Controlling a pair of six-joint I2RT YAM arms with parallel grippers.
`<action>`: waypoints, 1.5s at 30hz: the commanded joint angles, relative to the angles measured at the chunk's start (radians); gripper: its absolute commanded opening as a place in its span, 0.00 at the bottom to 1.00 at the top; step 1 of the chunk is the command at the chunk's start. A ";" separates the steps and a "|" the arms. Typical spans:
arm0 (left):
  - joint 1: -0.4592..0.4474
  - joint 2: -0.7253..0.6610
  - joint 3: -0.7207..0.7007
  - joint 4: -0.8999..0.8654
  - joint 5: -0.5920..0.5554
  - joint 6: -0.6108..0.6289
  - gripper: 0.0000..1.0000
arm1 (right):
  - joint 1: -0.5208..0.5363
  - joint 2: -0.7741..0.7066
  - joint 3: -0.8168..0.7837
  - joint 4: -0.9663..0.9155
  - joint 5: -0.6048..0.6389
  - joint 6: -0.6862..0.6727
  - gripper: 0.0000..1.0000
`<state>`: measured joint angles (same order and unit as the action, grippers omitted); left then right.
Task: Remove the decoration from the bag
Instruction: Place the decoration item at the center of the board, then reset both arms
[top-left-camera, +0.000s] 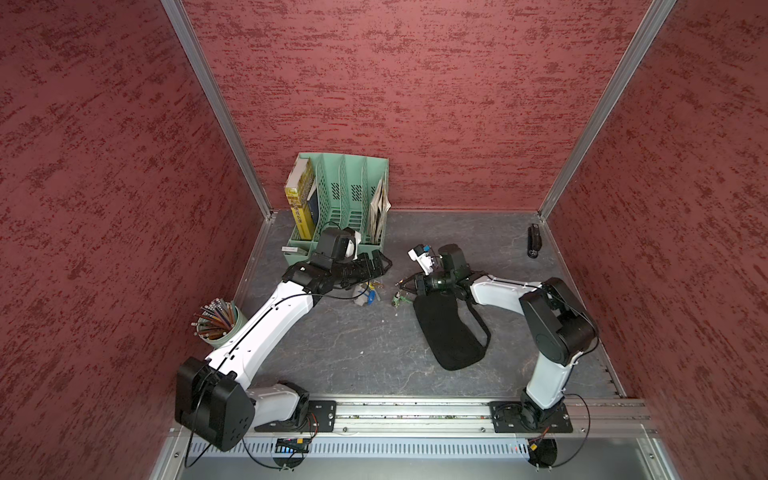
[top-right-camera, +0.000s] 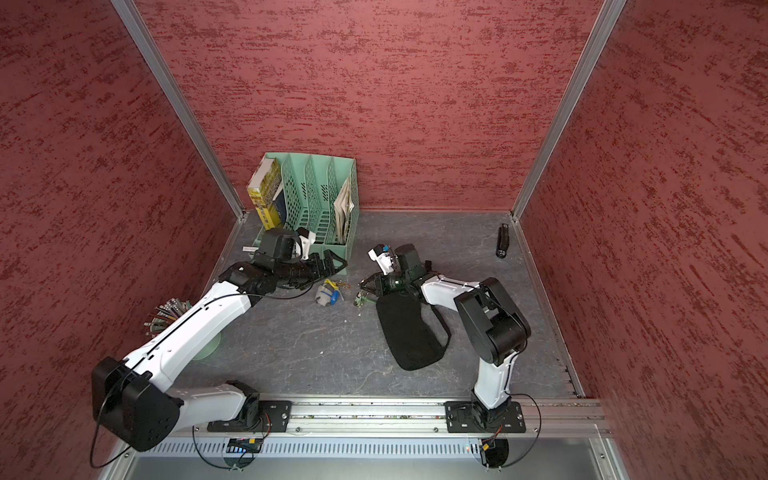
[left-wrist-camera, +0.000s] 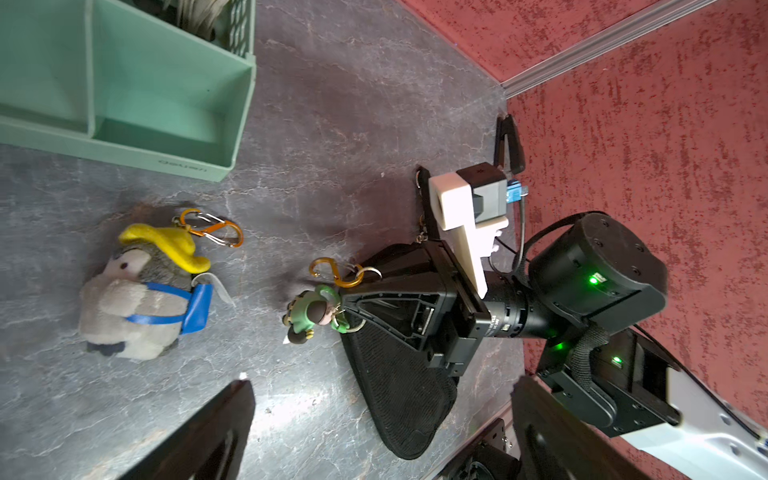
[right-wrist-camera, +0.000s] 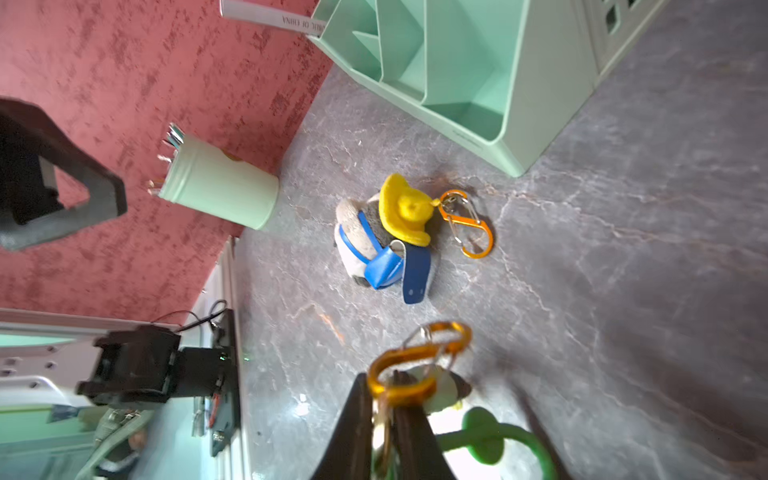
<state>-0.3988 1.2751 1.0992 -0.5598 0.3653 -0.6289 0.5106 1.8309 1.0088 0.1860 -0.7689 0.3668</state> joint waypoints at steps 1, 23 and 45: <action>0.030 -0.013 -0.009 0.031 0.011 0.030 1.00 | -0.003 -0.012 0.054 -0.066 0.040 -0.017 0.34; 0.265 -0.111 -0.462 0.760 -0.616 0.514 1.00 | -0.135 -0.509 -0.132 -0.250 1.041 -0.386 0.88; 0.382 0.247 -0.796 1.583 -0.516 0.629 1.00 | -0.479 -0.317 -0.587 0.630 0.834 -0.375 0.98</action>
<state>-0.0116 1.4803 0.3065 0.8764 -0.1764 -0.0418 0.0570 1.5078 0.4351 0.6613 0.1574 -0.0486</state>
